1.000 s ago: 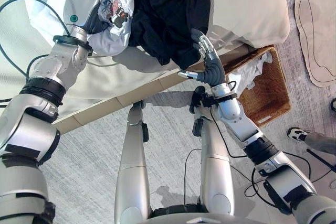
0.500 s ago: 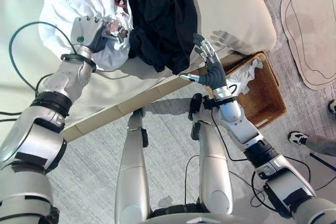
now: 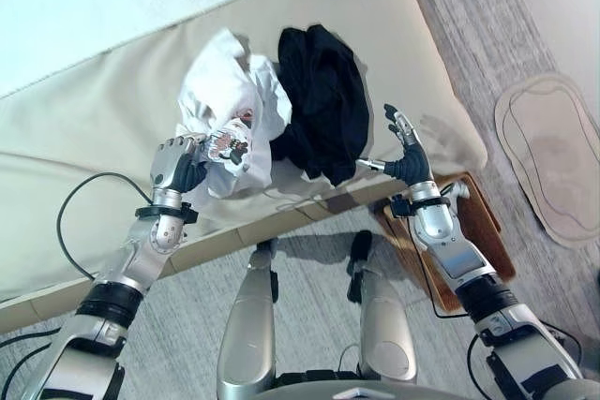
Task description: Pick up clothes into the bucket
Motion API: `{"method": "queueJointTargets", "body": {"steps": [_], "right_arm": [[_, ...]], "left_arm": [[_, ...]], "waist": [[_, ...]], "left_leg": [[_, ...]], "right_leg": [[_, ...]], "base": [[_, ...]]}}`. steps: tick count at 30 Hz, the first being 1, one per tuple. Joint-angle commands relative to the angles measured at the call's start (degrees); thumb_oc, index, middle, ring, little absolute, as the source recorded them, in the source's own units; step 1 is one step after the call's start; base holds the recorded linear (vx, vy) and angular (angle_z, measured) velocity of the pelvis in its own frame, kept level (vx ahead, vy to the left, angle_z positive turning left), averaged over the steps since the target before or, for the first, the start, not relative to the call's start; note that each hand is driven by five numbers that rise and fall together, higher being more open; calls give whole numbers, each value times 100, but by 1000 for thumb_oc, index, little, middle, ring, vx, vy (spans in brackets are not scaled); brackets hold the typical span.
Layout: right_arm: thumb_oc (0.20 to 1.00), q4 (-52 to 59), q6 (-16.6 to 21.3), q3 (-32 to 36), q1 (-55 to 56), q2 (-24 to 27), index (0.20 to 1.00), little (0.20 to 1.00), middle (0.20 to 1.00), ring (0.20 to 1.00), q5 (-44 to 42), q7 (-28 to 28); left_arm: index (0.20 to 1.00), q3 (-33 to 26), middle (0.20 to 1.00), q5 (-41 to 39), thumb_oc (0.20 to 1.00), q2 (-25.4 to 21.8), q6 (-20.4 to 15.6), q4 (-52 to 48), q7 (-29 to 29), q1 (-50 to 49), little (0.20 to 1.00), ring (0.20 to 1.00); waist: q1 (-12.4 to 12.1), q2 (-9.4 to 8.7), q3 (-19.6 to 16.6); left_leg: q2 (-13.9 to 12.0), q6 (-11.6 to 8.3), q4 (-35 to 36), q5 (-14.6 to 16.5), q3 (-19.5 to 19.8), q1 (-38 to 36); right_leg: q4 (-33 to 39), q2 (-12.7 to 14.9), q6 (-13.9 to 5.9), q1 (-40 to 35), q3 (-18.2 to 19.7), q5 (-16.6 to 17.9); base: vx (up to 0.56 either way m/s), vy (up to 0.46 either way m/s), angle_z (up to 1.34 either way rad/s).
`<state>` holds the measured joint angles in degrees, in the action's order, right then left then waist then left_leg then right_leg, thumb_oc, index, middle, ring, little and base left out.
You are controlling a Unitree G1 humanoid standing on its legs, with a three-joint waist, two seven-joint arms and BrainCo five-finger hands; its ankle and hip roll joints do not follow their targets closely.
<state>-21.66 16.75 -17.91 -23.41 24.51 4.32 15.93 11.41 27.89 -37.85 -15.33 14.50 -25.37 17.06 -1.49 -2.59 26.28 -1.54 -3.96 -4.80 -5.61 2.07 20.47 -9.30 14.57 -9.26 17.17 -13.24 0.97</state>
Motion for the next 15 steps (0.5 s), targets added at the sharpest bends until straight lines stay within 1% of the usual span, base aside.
{"method": "queueJointTargets", "body": {"steps": [1, 2, 3, 4, 5, 7, 8, 9, 11, 14, 15], "right_arm": [[1000, 165, 99, -308, -51, 139, 1000, 1000, 1000, 1000, 502, -264], [1000, 219, 121, -406, -67, 195, 1000, 1000, 1000, 1000, 634, -334], [1000, 248, 155, -699, -164, 277, 1000, 1000, 1000, 1000, 837, -526], [1000, 248, 155, -700, -170, 278, 1000, 1000, 1000, 1000, 837, -526], [1000, 340, 180, -827, -206, 325, 1000, 1000, 1000, 1000, 988, -572], [1000, 644, 241, -991, -270, 412, 1000, 1000, 1000, 1000, 1101, -721], [1000, 658, 235, -988, -263, 415, 1000, 1000, 1000, 1000, 1098, -728], [1000, 882, 298, -1229, -370, 377, 1000, 1000, 1000, 1000, 1153, -876], [1000, 1025, 334, -1387, -434, 335, 1000, 1000, 1000, 1000, 1215, -996], [1000, 1113, 340, -1601, -474, 182, 1000, 1000, 1000, 1000, 1189, -1204], [1000, 1113, 340, -1601, -474, 182, 1000, 1000, 1000, 1000, 1189, -1204]], "left_arm": [[200, -365, 200, -1043, 200, 163, -817, -787, 345, 61, 200, 200], [200, -377, 200, -1338, 200, 207, -951, -1032, 441, 45, 200, 200], [200, -272, 200, -1840, 200, 262, -1061, -1292, 729, 49, 200, 200], [200, -285, 200, -1854, 200, 258, -1054, -1305, 746, 46, 200, 200], [200, -230, 200, -2006, 200, 262, -1087, -1444, 868, 67, 200, 200], [200, -157, 200, -2187, 200, 211, -1098, -1757, 1100, 98, 200, 200], [200, -166, 200, -2201, 200, 208, -1089, -1771, 1116, 89, 200, 200], [200, -14, 200, -2657, 200, 219, -1157, -1898, 1326, 166, 200, 200], [200, 28, 200, -2833, 200, 188, -1160, -2027, 1490, 210, 200, 200], [200, 119, 200, -3474, 200, 156, -1184, -2282, 1983, 188, 200, 200], [200, 119, 200, -3474, 200, 156, -1184, -2282, 1983, 188, 200, 200]], "waist": [[32, -79, -668], [7, -68, -744], [-19, -66, -875], [-3, -73, -874], [-20, -62, -927], [-14, -70, -1046], [-12, -69, -1040], [-15, -56, -1160], [-25, -50, -1245], [-53, -24, -1372], [-53, -24, -1372]], "left_leg": [[105, 119, -359, 583, -115, -221], [98, 108, -321, 611, -112, -320], [93, 102, -241, 602, -98, -479], [110, 109, -218, 556, -92, -471], [100, 105, -216, 604, -87, -556], [115, 119, -175, 583, -79, -657], [114, 118, -168, 584, -78, -671], [113, 124, -137, 597, -92, -787], [102, 125, -86, 612, -114, -906], [99, 129, 5, 620, -136, -1090], [99, 129, 5, 620, -136, -1090]], "right_leg": [[582, 29, -156, -297, -51, 647], [589, 10, -158, -374, -70, 613], [615, 6, -155, -536, -120, 587], [634, 20, -155, -531, -128, 618], [632, -3, -153, -626, -129, 576], [672, 1, -152, -713, -158, 580], [677, 0, -152, -726, -161, 579], [703, -16, -153, -824, -162, 558], [733, -28, -150, -907, -168, 545], [767, -41, -154, -1038, -189, 521], [767, -41, -154, -1038, -189, 521]], "base": [[78, -7, -2], [93, -8, -2], [65, -9, 3], [73, -14, 5], [41, -6, 7], [54, -12, 4], [59, -12, 3], [66, -8, 1], [75, -7, -3], [54, -4, -3], [65, -11, -4]]}}
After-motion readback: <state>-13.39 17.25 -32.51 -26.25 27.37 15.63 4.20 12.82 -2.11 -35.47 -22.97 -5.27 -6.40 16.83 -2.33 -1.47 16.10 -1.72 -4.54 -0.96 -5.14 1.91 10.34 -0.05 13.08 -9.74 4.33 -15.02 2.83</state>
